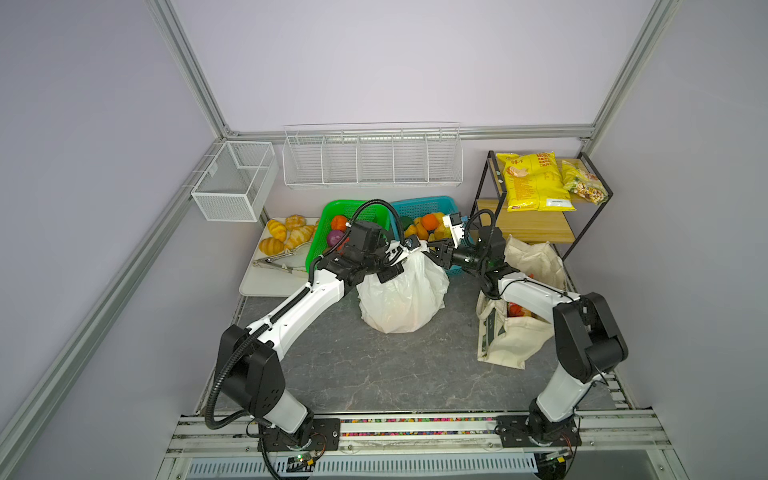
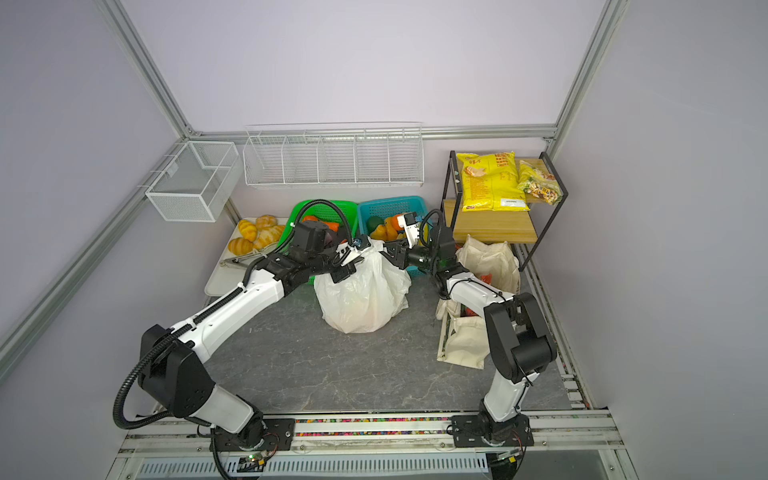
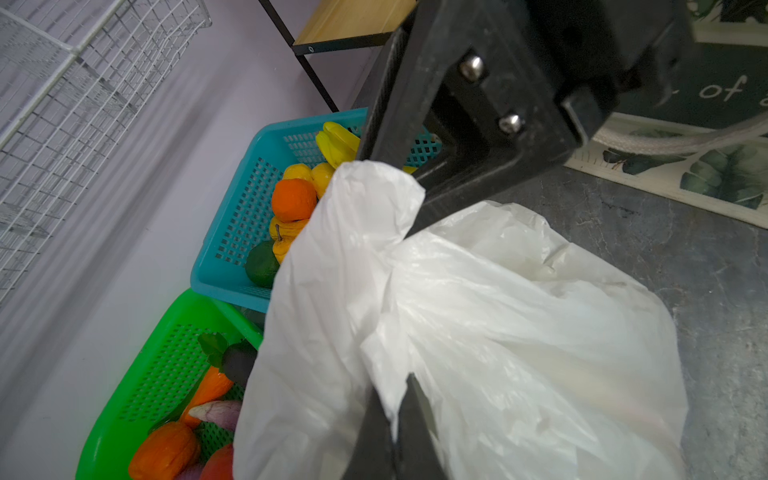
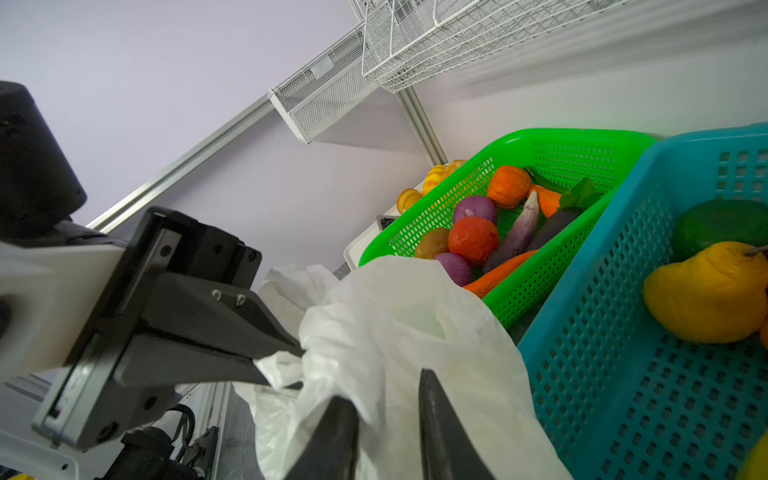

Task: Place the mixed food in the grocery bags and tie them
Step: 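Draw both grippers apart to tighten the knot on the bag handles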

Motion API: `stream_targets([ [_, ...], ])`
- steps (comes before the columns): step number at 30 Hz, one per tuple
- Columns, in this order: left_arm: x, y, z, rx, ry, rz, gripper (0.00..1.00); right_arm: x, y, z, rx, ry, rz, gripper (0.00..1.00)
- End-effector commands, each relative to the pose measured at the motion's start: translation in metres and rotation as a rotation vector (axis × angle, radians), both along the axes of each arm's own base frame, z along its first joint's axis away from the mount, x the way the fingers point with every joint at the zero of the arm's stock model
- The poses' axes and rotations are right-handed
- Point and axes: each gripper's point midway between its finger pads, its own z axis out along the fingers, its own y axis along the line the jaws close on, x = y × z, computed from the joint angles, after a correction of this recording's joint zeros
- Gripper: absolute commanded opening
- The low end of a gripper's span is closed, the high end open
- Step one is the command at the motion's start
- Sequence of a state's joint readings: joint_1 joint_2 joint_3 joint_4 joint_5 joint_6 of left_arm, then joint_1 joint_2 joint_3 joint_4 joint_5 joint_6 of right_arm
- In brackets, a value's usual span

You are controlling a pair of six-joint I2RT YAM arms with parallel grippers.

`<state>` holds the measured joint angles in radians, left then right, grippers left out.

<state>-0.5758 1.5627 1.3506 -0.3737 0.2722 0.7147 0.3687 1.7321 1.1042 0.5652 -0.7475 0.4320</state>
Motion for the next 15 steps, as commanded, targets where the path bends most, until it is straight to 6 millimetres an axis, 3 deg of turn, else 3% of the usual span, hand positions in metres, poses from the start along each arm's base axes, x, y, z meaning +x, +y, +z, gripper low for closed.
stream_targets([
  [1, 0.004, 0.009, 0.002, -0.012, -0.002, 0.024, 0.0, -0.005, -0.009, 0.002, -0.05, -0.047, -0.014, 0.3],
  [5, 0.007, 0.013, 0.004, -0.024, -0.002, 0.036, 0.0, -0.008, -0.008, 0.006, -0.043, -0.063, 0.003, 0.31],
  [8, 0.007, 0.013, 0.004, -0.026, 0.002, 0.034, 0.0, -0.013, -0.008, 0.007, -0.057, -0.09, 0.02, 0.38],
  [11, 0.007, 0.014, 0.002, -0.022, 0.003, 0.034, 0.0, -0.019, -0.01, 0.011, -0.085, -0.118, 0.031, 0.52],
  [15, 0.006, 0.013, 0.0, -0.019, 0.003, 0.029, 0.0, -0.014, -0.01, 0.021, -0.098, -0.132, 0.011, 0.81],
])
